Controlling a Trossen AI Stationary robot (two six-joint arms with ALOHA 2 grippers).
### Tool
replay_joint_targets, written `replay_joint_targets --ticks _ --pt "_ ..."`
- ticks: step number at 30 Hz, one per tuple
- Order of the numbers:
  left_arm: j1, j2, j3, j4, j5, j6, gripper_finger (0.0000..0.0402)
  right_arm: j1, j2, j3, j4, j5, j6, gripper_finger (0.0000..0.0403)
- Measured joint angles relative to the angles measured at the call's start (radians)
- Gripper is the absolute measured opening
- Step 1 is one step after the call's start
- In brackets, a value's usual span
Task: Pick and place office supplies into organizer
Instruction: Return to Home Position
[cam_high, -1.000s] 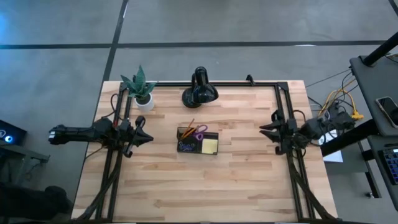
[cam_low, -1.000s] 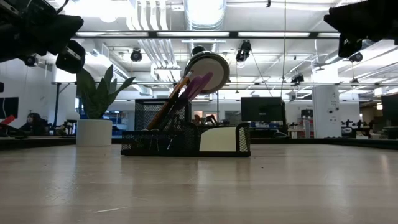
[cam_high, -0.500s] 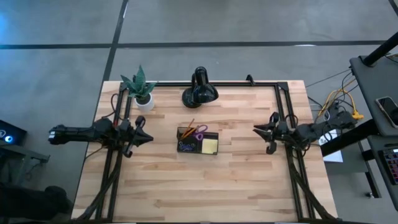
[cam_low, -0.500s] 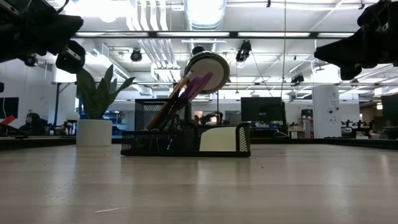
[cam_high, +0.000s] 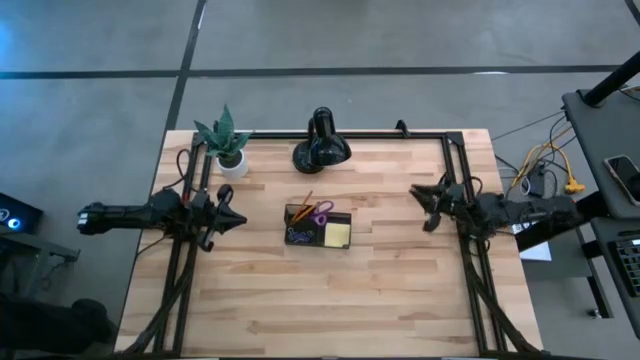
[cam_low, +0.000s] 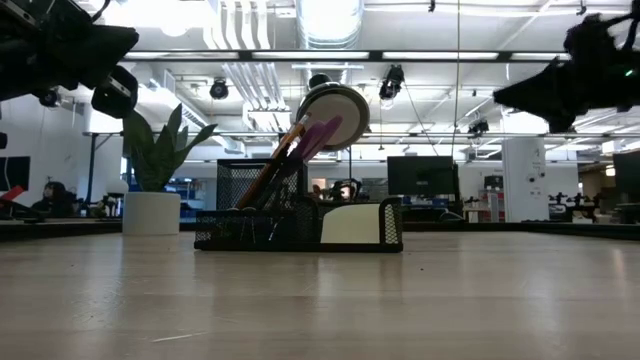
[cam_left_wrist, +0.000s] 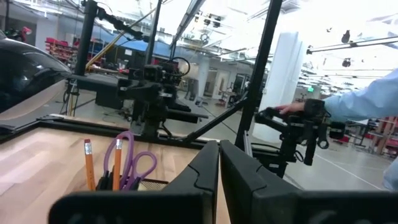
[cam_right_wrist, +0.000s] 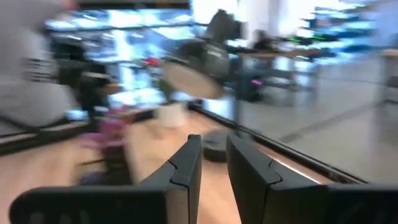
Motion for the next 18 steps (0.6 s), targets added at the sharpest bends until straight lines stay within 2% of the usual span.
replay_joint_targets --ticks 4,7,18 --pt "0.001 0.0 0.0 0.0 0.0 0.0 0.0 -0.188 -0.017 -0.001 -0.001 0.004 -0.001 0.0068" --pt "0.001 0.0 -0.001 0.0 0.0 0.0 0.0 -0.269 -0.017 -0.002 -0.005 0.008 -0.003 0.0068" --pt "0.001 0.044 0.0 0.003 0.0 0.0 0.0 -0.253 -0.017 -0.002 -0.004 0.009 -0.001 0.0068"
